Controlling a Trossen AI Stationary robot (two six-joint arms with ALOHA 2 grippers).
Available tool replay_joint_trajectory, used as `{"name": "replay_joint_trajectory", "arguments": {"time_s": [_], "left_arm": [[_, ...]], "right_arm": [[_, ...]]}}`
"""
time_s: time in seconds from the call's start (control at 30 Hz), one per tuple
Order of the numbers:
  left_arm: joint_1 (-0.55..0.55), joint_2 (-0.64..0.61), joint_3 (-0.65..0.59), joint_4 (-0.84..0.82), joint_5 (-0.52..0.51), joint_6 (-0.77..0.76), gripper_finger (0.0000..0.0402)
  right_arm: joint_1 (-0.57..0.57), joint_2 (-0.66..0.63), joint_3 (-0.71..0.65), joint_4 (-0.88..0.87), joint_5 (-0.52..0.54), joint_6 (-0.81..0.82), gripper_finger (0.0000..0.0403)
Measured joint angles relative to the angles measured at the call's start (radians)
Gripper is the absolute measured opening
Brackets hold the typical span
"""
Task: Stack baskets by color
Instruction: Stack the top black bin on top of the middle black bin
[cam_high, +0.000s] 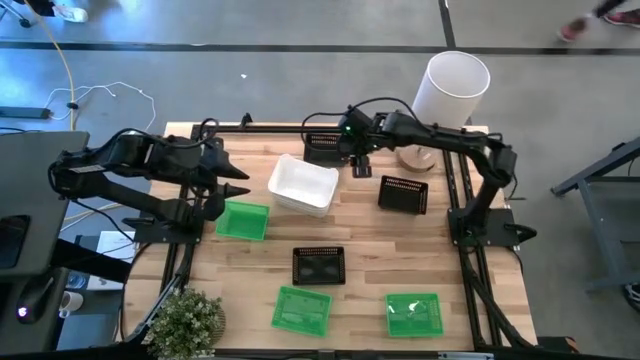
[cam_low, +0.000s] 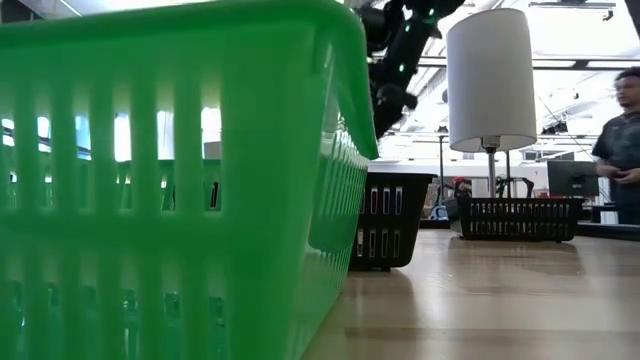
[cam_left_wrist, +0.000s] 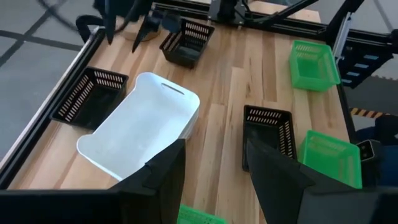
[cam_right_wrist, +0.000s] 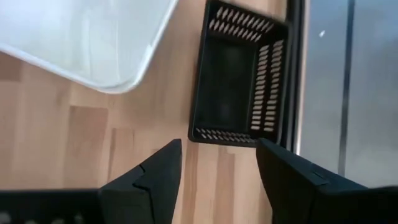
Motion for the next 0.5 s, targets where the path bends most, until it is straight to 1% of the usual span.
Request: {"name": "replay_joint_trajectory", "arguments": {"time_s": [0.17, 0.27, 0.5], "left_arm": [[0.0, 0.0, 0.0, -0.002, 0.001, 0.003, 0.0157], [0.0, 0.001, 0.0, -0.002, 0.002, 0.024, 0.0157], [0.0, 0.001, 0.0, -0.002, 0.002, 0.024, 0.0157]], "right_arm": [[-0.018, 0.074, -0.001, 0.01, -0.015, -0.018, 0.0193], [-0.02, 0.119, -0.001, 0.021, -0.004, -0.021, 0.0193], [-0.018, 0.179, -0.001, 0.051, 0.007, -0.038, 0.0193]]}}
